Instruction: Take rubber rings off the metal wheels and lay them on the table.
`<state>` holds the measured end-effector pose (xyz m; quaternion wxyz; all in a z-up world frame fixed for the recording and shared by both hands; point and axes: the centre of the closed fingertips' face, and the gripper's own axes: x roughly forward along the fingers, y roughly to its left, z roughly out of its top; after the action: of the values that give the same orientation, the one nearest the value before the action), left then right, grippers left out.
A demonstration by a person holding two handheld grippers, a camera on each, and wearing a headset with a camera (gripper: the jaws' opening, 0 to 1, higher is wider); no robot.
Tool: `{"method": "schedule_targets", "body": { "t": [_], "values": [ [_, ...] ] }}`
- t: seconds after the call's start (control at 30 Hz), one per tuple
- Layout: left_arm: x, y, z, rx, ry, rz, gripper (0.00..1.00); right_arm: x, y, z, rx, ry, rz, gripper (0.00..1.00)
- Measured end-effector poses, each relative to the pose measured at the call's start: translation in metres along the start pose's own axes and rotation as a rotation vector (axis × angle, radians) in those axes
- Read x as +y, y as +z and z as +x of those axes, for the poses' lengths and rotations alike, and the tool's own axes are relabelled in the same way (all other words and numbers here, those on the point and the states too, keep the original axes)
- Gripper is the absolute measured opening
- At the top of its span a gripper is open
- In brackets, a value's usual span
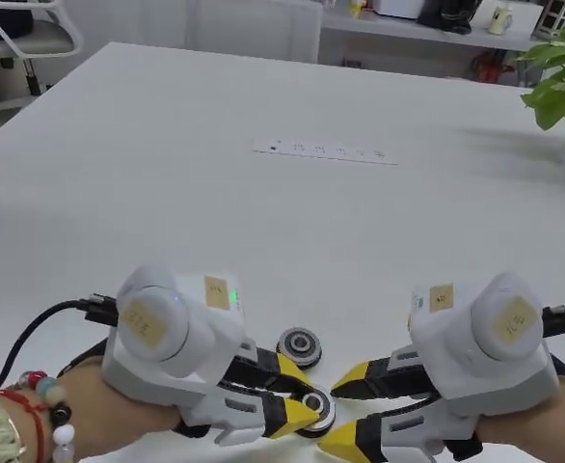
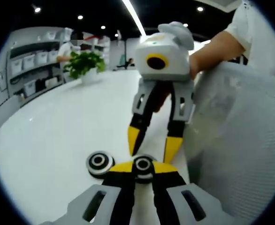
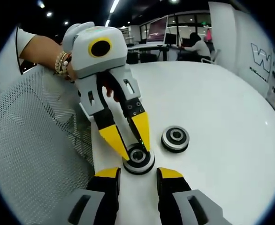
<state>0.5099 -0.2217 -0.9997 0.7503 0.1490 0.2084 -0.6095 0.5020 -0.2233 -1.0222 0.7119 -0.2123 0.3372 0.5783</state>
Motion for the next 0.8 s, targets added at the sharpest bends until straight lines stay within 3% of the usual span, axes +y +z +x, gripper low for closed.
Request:
{"method": "schedule_targets", "body": {
  "t": [0.8],
  "values": [
    [0.0008,0.0006,0.0024,0.001,0.005,0.017,0.14,-0.0007,0.0019,-0.0028,-0.005,0.003,-0.041,0.18]
  ]
}}
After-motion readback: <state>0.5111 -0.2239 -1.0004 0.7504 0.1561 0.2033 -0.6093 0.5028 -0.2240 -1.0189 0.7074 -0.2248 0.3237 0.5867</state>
